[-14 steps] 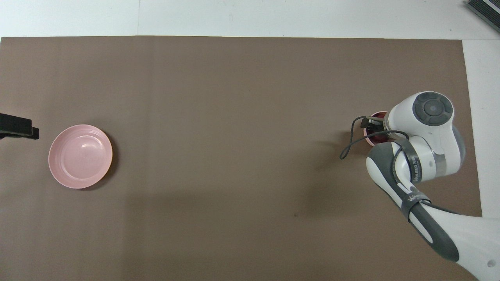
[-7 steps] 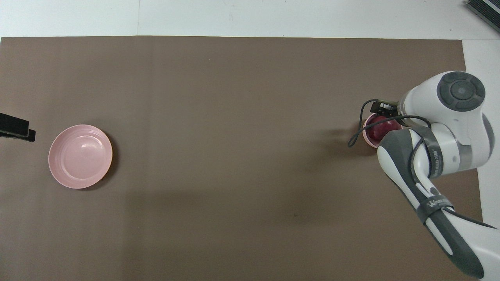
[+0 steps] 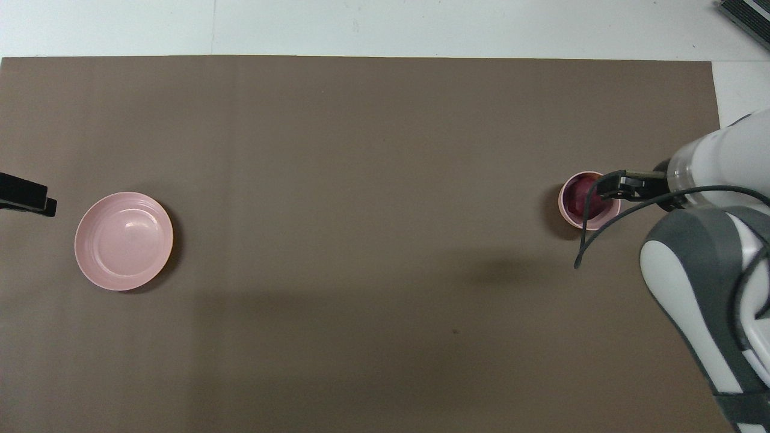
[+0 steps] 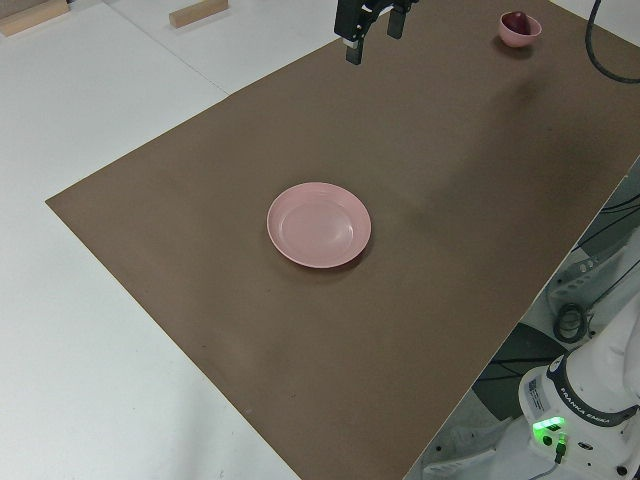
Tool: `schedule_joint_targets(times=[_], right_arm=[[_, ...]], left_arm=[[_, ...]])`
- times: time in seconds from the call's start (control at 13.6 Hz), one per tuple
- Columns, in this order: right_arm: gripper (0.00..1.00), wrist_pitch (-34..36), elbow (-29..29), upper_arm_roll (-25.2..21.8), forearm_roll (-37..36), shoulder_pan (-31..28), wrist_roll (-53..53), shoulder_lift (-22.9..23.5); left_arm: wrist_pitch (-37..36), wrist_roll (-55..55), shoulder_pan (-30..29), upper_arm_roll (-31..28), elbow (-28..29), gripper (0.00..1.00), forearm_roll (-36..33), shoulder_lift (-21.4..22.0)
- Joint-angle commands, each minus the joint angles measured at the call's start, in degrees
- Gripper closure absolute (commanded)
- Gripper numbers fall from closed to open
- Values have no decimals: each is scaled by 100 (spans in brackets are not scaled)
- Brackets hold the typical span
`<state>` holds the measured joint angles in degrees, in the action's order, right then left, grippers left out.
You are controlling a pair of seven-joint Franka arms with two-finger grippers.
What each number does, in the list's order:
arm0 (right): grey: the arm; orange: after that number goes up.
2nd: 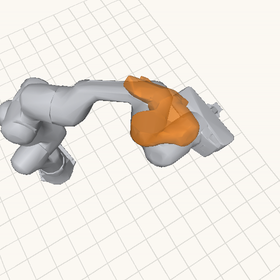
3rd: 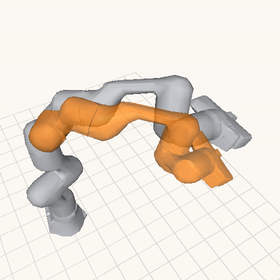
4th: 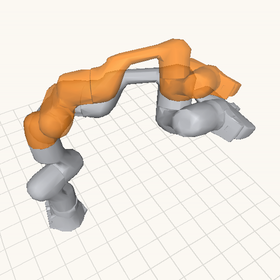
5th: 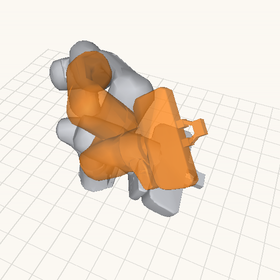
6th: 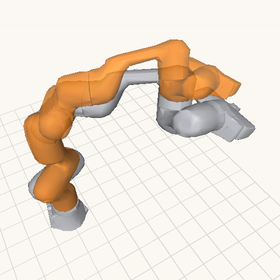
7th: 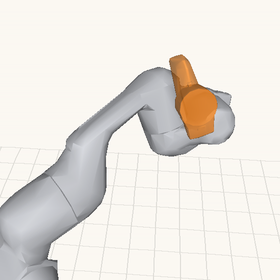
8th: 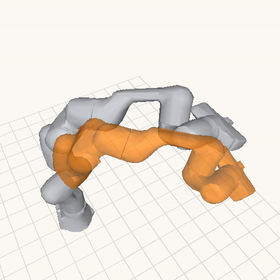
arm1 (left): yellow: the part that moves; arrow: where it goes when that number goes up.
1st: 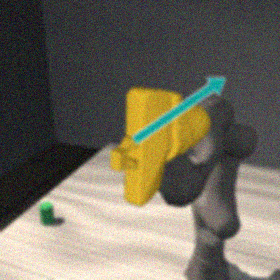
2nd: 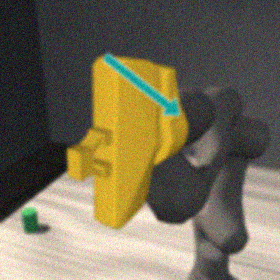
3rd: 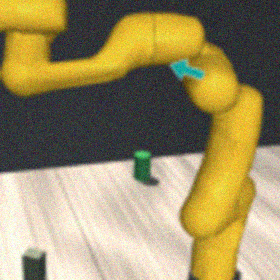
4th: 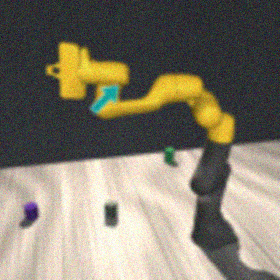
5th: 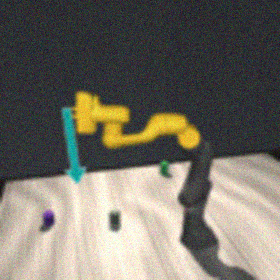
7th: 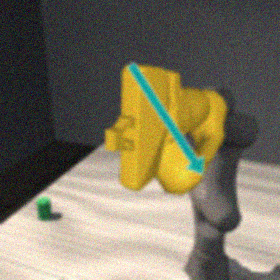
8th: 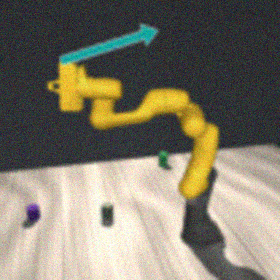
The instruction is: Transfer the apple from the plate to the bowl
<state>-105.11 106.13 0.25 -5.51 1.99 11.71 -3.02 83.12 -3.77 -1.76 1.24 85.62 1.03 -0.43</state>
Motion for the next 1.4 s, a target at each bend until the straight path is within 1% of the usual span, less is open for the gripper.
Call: schedule_joint_targets(times=[0.0, 0.07, 0.22, 0.44, 0.74, 0.89, 0.96, 1.03, 1.25, 1.33], right_arm=[[0, 664, -161, -103, 278, -85, -817, -383], [0, 1007, -424, -112, 278, -85, -994, -366], [0, 1369, -838, -112, 287, -102, -1398, -314], [0, 1975, -1558, -77, 611, -33, -1471, 46], [0, 1924, -1604, -138, 559, -154, -1496, 56], [0, 1959, -1622, -218, 594, -260, -1514, 56], [0, 2090, -1787, -209, 603, -269, -1497, 65], [0, 2283, -1893, -209, 603, -269, -1488, 65], [0, 2521, -1920, -218, 594, -278, -1505, 56], [0, 2452, -1912, -209, 594, -243, -1497, 30]], left_arm=[[-129, -80, 70, -63, 16, 0, -59, 69], [-129, -63, 61, -98, 16, 0, -59, 70], [-129, -71, 61, -107, 16, 0, -59, 70], [-129, -71, 61, -107, 16, 0, -59, 61], [-120, -149, 79, -37, -10, 0, -50, 69], [-68, -229, 70, -89, -28, 0, 204, 61], [-68, -516, 79, -107, -37, 0, 283, 52], [-85, -545, 79, -89, -98, 0, 275, 61], [-103, -546, 105, -19, -107, 0, 187, 131], [-103, -546, 97, -28, -81, 0, 205, 166]])
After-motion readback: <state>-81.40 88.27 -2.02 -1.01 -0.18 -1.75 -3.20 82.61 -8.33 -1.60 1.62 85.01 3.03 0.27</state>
